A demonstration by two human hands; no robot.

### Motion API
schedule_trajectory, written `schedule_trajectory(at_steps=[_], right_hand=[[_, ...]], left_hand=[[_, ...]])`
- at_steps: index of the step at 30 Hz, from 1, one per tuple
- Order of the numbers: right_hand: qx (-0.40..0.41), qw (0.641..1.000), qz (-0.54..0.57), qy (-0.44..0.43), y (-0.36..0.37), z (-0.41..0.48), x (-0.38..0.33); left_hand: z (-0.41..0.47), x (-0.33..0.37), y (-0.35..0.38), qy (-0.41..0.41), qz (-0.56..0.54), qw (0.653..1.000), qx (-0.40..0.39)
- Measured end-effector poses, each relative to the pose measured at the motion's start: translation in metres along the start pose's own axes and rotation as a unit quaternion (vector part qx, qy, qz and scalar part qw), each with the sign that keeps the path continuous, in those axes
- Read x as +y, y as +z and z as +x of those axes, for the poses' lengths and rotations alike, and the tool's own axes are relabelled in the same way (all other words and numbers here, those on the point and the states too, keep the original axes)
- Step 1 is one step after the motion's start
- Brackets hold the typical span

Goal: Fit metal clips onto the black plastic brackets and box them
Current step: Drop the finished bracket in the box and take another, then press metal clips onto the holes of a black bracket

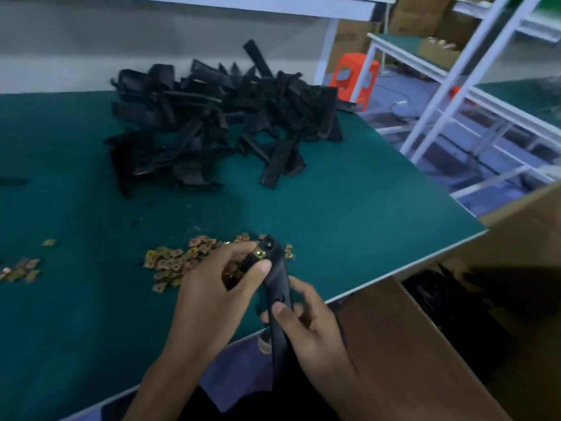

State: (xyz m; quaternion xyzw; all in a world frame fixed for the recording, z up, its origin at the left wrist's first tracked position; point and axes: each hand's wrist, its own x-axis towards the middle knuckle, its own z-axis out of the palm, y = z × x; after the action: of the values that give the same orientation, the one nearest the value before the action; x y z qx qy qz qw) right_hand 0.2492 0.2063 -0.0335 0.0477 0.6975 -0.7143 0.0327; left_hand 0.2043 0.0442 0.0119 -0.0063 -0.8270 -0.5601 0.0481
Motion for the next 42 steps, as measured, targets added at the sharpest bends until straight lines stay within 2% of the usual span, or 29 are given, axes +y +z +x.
schedule_trajectory(at_steps=[4, 6, 10, 12, 15, 16, 18, 21, 24, 26, 29, 31, 33, 36, 38, 40, 42], right_hand=[[0.111, 0.993, 0.03, -0.002, -0.036, -0.038, 0.008], [0.191, 0.979, 0.075, 0.017, -0.061, -0.054, 0.004], [0.357, 0.926, 0.125, 0.019, -0.154, -0.062, -0.02], [0.433, 0.887, 0.157, 0.025, -0.208, -0.051, -0.034], [0.509, 0.838, 0.179, 0.082, -0.252, -0.033, -0.038], [0.511, 0.839, 0.154, 0.105, -0.254, -0.026, -0.034], [0.465, 0.875, 0.097, 0.096, -0.24, -0.012, -0.026], [0.357, 0.934, 0.01, 0.012, -0.196, 0.026, -0.027], [0.222, 0.966, -0.112, -0.072, -0.135, 0.079, -0.049], [0.116, 0.961, -0.226, -0.105, -0.098, 0.118, -0.066], [0.015, 0.909, -0.392, -0.138, -0.059, 0.186, -0.084], [0.018, 0.904, -0.415, -0.096, -0.036, 0.228, -0.093], [0.059, 0.913, -0.402, -0.035, -0.017, 0.259, -0.098], [0.1, 0.868, -0.486, -0.01, -0.006, 0.292, -0.094], [0.095, 0.851, -0.516, 0.019, -0.008, 0.308, -0.092], [0.096, 0.859, -0.5, 0.047, -0.012, 0.32, -0.092], [0.151, 0.886, -0.436, 0.042, -0.013, 0.325, -0.096]], left_hand=[[-0.013, 0.01, 0.021, 0.005, 0.013, 0.995, -0.101], [-0.015, 0.006, 0.03, 0.001, 0.013, 0.991, -0.133], [-0.017, -0.002, 0.047, 0.006, 0.036, 0.99, -0.139], [-0.018, -0.005, 0.055, 0.015, 0.053, 0.989, -0.137], [-0.018, -0.004, 0.057, -0.001, 0.037, 0.989, -0.142], [-0.018, -0.002, 0.055, -0.006, 0.029, 0.99, -0.141], [-0.019, -0.001, 0.047, -0.004, 0.024, 0.995, -0.101], [-0.02, -0.014, 0.026, 0.022, 0.075, 0.995, 0.055], [-0.021, -0.035, -0.006, 0.026, 0.144, 0.976, 0.159], [-0.021, -0.049, -0.027, 0.01, 0.169, 0.96, 0.224], [-0.022, -0.067, -0.048, 0.022, 0.184, 0.936, 0.3], [-0.027, -0.077, -0.053, 0.025, 0.2, 0.922, 0.331], [-0.03, -0.081, -0.053, 0.023, 0.193, 0.92, 0.34], [-0.028, -0.078, -0.051, 0.038, 0.194, 0.92, 0.339], [-0.025, -0.073, -0.053, 0.017, 0.194, 0.925, 0.325], [-0.025, -0.072, -0.056, -0.033, 0.168, 0.935, 0.309], [-0.027, -0.078, -0.059, -0.065, 0.146, 0.941, 0.299]])
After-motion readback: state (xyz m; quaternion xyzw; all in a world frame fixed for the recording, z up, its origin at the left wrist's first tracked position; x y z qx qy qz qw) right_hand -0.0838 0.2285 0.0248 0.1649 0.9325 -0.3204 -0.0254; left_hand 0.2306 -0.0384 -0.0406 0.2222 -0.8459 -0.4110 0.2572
